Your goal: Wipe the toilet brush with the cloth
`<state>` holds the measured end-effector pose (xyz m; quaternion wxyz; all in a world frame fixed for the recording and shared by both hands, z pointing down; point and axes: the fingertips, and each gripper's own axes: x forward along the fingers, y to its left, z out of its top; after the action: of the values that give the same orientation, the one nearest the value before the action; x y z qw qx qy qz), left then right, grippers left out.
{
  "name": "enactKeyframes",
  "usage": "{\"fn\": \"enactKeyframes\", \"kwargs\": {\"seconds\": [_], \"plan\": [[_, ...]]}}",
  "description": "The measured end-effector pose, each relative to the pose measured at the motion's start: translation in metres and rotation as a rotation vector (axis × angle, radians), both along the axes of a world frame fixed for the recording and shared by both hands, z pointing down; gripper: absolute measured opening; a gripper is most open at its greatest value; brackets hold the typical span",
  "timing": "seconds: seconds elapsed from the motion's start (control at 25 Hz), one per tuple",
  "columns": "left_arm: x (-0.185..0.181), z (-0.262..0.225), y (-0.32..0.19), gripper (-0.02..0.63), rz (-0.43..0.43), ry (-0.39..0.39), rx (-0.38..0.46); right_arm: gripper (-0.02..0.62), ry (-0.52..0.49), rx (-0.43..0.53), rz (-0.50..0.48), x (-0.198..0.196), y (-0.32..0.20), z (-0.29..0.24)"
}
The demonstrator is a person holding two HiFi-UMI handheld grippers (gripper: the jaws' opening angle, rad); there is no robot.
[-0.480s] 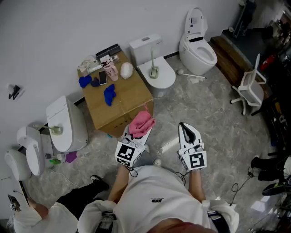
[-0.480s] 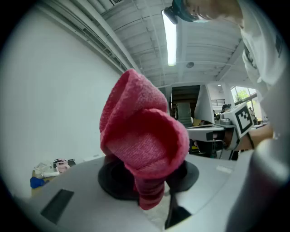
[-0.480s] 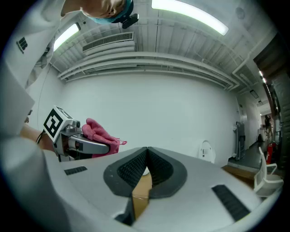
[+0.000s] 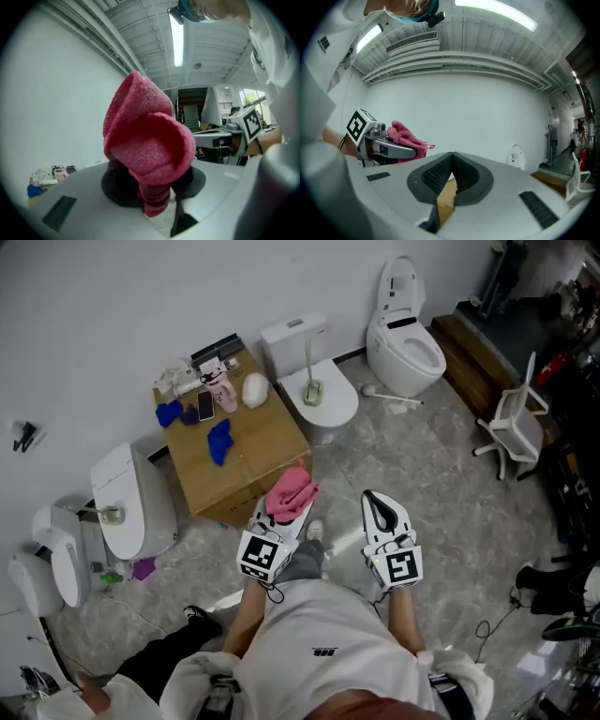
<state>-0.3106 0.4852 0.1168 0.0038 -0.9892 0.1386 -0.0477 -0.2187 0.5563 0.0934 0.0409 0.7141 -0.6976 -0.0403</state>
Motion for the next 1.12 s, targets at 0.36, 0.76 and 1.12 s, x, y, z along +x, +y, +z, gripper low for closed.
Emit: {"fn": "enactKeyframes", "kwargs": {"seconds": [0.36, 0.76, 1.12], "plan": [[0.044, 0.007, -0.067, 0.141, 0.01, -0.011, -0.004, -0.005, 0.006, -0.031, 0.007, 0.045, -0.067, 0.007], [0.097, 0.012, -0.157, 0.141, 0.036, -0.018, -0.033, -0.005, 0.013, -0.061, 0.037, 0.097, -0.156, 0.006], [0.119, 0.03, -0.216, 0.14, 0.045, -0.029, -0.069, -0.005, -0.008, -0.111, 0.025, 0.109, -0.216, 0.022]]}}
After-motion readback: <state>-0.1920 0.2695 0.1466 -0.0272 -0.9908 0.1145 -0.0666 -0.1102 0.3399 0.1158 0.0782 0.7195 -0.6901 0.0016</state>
